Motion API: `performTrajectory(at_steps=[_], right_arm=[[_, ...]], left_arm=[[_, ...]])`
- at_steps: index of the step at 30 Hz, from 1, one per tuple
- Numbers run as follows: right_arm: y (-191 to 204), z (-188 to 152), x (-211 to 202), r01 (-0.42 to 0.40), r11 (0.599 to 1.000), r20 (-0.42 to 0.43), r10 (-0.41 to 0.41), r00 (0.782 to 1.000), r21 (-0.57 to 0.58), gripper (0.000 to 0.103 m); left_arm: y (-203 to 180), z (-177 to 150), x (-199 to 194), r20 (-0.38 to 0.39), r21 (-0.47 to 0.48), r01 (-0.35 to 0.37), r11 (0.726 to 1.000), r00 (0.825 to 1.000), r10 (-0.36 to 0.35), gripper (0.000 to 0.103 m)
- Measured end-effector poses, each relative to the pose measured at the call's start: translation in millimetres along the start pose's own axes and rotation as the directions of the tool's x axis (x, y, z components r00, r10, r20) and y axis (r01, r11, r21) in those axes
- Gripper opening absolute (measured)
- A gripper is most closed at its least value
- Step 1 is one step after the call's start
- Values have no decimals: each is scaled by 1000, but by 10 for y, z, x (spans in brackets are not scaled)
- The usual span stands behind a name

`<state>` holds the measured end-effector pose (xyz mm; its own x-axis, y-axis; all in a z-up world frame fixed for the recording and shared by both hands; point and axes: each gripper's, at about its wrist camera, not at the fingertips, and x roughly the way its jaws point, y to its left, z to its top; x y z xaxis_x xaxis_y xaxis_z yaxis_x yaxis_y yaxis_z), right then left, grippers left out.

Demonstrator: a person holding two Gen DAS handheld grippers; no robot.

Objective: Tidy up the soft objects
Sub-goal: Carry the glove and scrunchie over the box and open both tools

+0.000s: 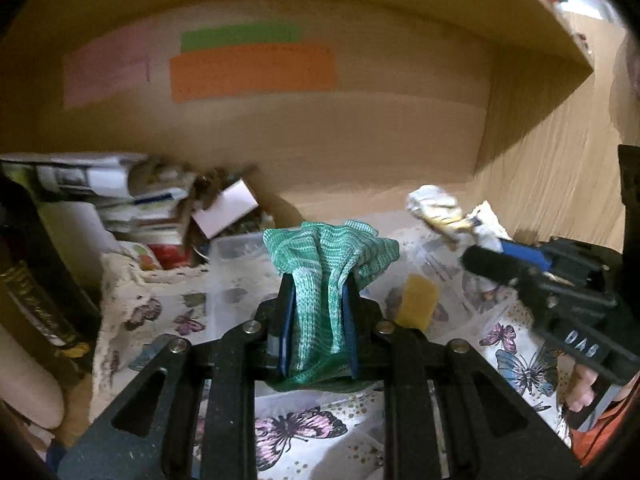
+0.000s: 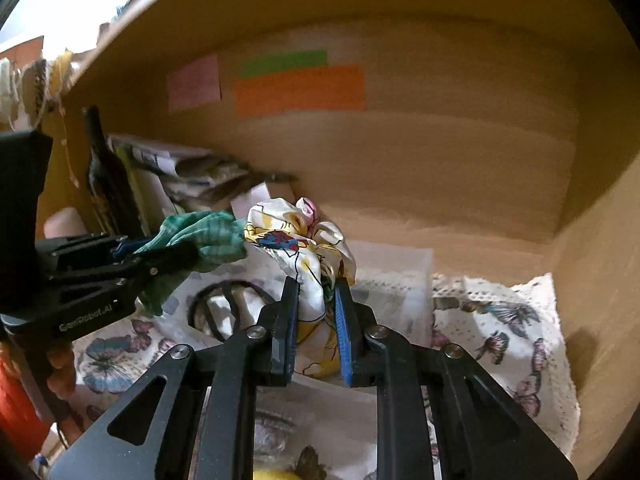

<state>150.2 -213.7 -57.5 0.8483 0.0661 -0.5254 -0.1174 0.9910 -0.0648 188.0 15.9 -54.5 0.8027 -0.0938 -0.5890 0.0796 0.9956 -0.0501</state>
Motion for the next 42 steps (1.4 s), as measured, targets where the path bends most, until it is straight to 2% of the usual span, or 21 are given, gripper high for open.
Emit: performTrajectory(at_steps=[11, 14, 17, 20, 25, 26, 30, 32, 34, 36, 40, 42], right_arm=[[16, -115, 407, -8, 1000, -139, 6, 990, -21, 17], [17, -128, 431, -4, 1000, -148, 1, 989, -25, 19], [-18, -110, 423, -3, 1000, -147, 1, 989, -19, 23], [-47, -96, 382, 2, 1000, -139, -4, 990, -13, 28], [-37, -48, 230, 15, 1000, -95, -16, 995, -12, 42], [-31, -36, 178, 20, 1000, -80, -21, 997, -15, 44], [-13, 11, -43, 31, 999, -24, -31, 999, -23, 46], [-10, 19, -170, 34, 999, 7, -34, 999, -22, 53], [-8, 18, -308, 38, 999, 44, -37, 998, -21, 64], [6, 6, -422, 41, 999, 70, -40, 997, -21, 69], [58, -59, -654, 51, 998, 116, -47, 992, -29, 82], [86, -103, -739, 64, 997, 133, -59, 989, -32, 84]], left_arm=[[38, -79, 551, -135, -6, 24, 1000, 991, -25, 21], [24, -115, 632, -154, 12, 20, 1000, 988, -18, 21], [-2, -134, 638, -154, 27, 8, 1000, 988, -4, 26], [-8, -121, 591, -140, 28, 6, 1000, 990, -2, 34], [-6, -71, 403, -80, 17, -7, 1000, 997, 9, 58], [-5, -53, 325, -59, 14, -10, 1000, 998, 11, 61], [-21, -10, 47, 0, 6, -19, 1000, 1000, 19, 75], [-28, 9, -74, 23, 4, -26, 1000, 999, 26, 84], [-46, 10, -215, 46, -2, -43, 999, 998, 43, 96], [-67, 1, -349, 78, -5, -53, 999, 995, 54, 100], [-135, -59, -583, 118, 9, -61, 998, 991, 60, 102], [-169, -105, -665, 125, 16, -58, 998, 991, 55, 103]])
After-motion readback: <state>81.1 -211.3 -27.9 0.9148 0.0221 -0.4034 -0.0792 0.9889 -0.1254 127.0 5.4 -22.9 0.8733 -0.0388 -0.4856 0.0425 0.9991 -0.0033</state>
